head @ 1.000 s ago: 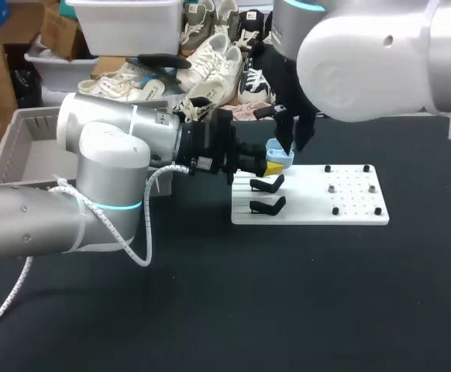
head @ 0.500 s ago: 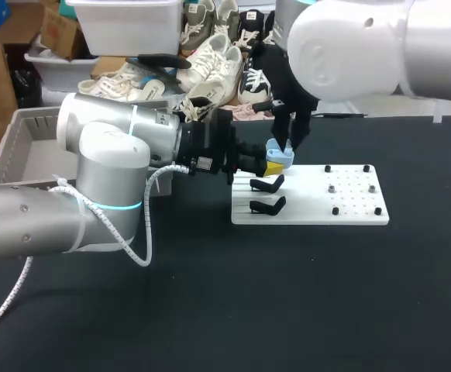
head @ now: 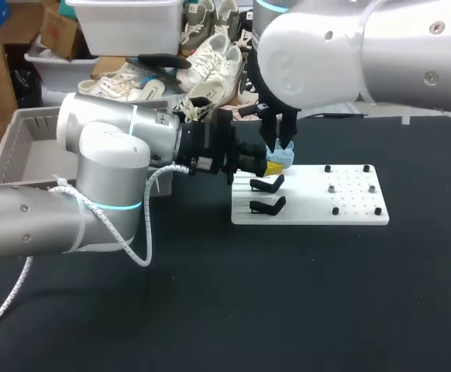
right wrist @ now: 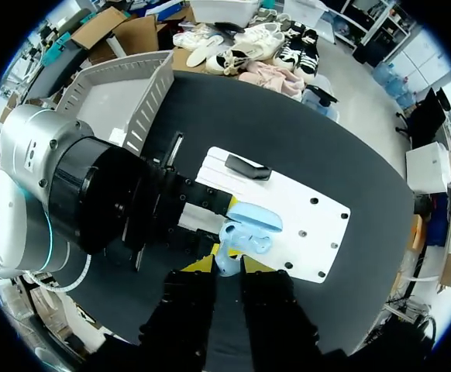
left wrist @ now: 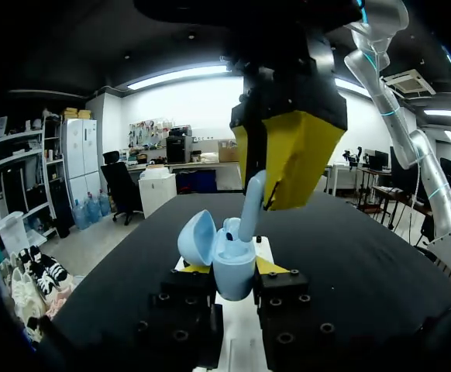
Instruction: Pick up each earbud case from the left stands, insert the matching earbuds, close the lid, and place the case in the box.
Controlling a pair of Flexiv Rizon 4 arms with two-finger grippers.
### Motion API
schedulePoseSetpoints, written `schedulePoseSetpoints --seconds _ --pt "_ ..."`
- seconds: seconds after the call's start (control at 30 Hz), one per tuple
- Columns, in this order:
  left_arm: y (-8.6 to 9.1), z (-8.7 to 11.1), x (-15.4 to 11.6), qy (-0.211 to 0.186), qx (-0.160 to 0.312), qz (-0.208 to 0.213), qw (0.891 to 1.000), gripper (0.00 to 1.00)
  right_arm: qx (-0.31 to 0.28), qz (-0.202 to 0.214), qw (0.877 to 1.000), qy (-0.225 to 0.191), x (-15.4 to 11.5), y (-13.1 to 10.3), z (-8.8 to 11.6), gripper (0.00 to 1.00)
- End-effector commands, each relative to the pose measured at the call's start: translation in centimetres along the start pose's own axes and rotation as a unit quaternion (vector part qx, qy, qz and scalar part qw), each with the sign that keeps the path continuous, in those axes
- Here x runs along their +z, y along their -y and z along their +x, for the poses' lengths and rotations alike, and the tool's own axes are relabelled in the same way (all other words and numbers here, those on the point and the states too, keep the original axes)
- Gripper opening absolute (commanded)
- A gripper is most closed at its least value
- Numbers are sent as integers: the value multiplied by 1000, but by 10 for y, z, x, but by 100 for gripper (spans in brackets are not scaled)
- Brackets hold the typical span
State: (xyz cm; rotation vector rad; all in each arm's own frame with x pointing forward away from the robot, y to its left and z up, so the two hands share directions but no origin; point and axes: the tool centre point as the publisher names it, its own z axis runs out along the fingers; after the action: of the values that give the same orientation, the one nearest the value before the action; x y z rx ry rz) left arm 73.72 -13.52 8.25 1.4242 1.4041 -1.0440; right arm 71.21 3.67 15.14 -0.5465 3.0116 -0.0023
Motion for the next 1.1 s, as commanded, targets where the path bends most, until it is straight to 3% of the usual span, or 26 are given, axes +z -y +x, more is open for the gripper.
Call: schedulePoseSetpoints --seconds 0.03,1.1 --pt "0 1 0 1 0 0 1000 0 1 -1 1000 -4 2 1 -2 0" --pt "0 1 0 1 0 0 1000 0 8 6 1000 -11 9 5 -12 0"
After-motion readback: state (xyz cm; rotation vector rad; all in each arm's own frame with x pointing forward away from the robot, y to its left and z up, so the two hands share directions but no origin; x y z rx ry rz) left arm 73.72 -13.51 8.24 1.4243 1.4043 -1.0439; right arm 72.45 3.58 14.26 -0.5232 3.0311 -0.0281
